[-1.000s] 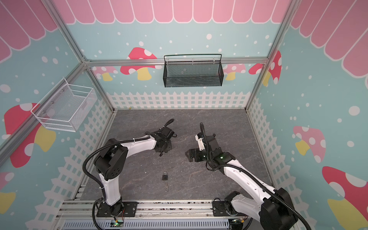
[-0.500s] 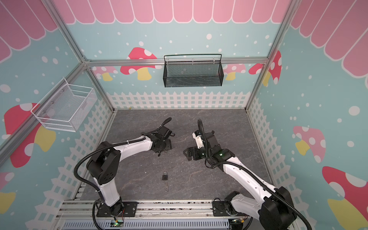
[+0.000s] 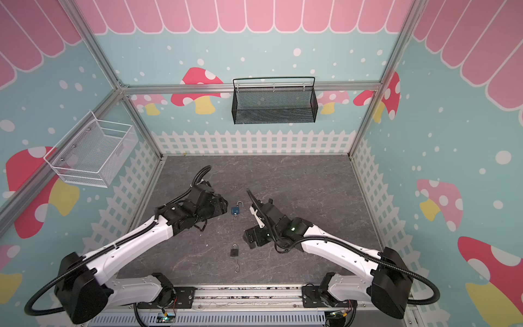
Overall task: Unlock with the key
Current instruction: 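Lower the opened blue padlock to the table and release it with the left gripper, then move the right gripper down over the key ring beside the black padlock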
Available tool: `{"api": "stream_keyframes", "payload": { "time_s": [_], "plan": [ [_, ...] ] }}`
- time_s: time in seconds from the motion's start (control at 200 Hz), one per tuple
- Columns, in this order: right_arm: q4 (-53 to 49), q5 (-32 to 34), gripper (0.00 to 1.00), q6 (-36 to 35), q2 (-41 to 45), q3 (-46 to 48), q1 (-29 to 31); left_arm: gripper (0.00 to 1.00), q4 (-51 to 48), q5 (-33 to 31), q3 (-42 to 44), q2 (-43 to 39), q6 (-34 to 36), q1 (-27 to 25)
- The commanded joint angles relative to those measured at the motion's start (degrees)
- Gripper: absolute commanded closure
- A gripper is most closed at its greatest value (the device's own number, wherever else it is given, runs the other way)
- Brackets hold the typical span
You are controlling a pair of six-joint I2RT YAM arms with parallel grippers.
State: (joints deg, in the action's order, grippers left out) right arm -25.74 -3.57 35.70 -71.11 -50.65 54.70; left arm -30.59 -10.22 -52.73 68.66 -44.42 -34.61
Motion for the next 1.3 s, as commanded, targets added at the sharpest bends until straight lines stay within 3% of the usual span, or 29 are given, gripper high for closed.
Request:
{"api": "stream_keyframes", "payload": {
  "time_s": [0.0, 0.2, 0.525, 1.291],
  "plan": [
    [-1.9, 5.2, 0.03, 4.3, -2.3, -0.1, 4.6, 0.28, -1.9, 0.8, 3.7, -6.6, -0.8, 0.3],
    [-0.8, 8.8, 0.02, 8.0, -7.7, 1.3, 12.5, 0.28, -6.2, 0.8, 7.5, -15.5, -3.0, 0.7],
    [1.8, 9.9, 0.02, 11.0, -18.0, -0.2, 18.6, 0.28, -7.7, 0.7, 11.8, -22.2, -7.3, 1.0],
    [-0.4, 13.0, 0.00, 9.9, -28.2, -6.4, 20.0, 0.28, -8.5, -3.5, 15.0, -26.8, -10.4, 1.4]
  ]
}}
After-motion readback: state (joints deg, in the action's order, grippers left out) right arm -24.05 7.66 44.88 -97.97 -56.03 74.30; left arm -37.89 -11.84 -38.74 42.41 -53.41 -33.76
